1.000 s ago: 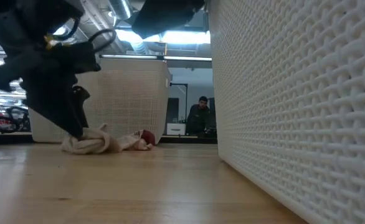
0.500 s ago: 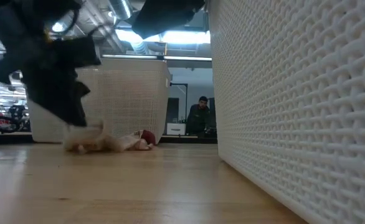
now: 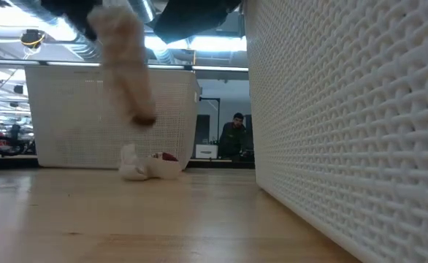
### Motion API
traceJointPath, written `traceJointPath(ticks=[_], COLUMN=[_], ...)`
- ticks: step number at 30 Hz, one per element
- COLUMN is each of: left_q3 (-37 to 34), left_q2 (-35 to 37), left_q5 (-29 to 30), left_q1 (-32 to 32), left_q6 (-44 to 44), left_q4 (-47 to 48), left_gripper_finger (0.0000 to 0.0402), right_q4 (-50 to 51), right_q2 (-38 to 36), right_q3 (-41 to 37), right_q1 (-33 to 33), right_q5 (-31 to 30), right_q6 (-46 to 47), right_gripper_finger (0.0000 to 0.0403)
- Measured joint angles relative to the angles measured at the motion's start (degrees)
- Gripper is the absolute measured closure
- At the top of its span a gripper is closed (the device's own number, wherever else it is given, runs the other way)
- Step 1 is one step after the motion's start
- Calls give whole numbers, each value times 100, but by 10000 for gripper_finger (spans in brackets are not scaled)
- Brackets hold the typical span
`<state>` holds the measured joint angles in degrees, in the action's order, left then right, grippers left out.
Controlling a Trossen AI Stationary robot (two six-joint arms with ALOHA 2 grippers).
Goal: Sort clothes
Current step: Put the white striped sock into the top white bin
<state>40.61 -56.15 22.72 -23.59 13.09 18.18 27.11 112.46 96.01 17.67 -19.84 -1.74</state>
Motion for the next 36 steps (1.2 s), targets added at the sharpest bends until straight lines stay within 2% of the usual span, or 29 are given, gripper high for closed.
traceJointPath(ticks=[11, 17, 20, 27, 31, 36], left_q3=[452, 452, 452, 253, 76, 12], left_q2=[1441, 1820, 1841, 1688, 1509, 1221], left_q5=[1956, 2727, 2837, 2834, 2798, 2640], left_q1=[331, 941, 1474, 2971, 3849, 4693], left_q6=[-1852, -3214, -3593, -3876, -3851, -3382], left_q4=[-424, -1058, -1081, -1107, -1101, -1096], left_gripper_finger=[398, 393, 396, 388, 379, 358], right_q4=[-2, -4, -4, -11, -22, -24], right_q2=[-2, -2, -2, -4, -4, -10], right_q3=[0, 0, 0, 0, 0, 0], right_q1=[0, 0, 0, 0, 0, 0], right_q5=[0, 0, 0, 0, 0, 0], right_q6=[0, -2, -2, -2, -2, 19], right_gripper_finger=[187, 187, 187, 187, 187, 187])
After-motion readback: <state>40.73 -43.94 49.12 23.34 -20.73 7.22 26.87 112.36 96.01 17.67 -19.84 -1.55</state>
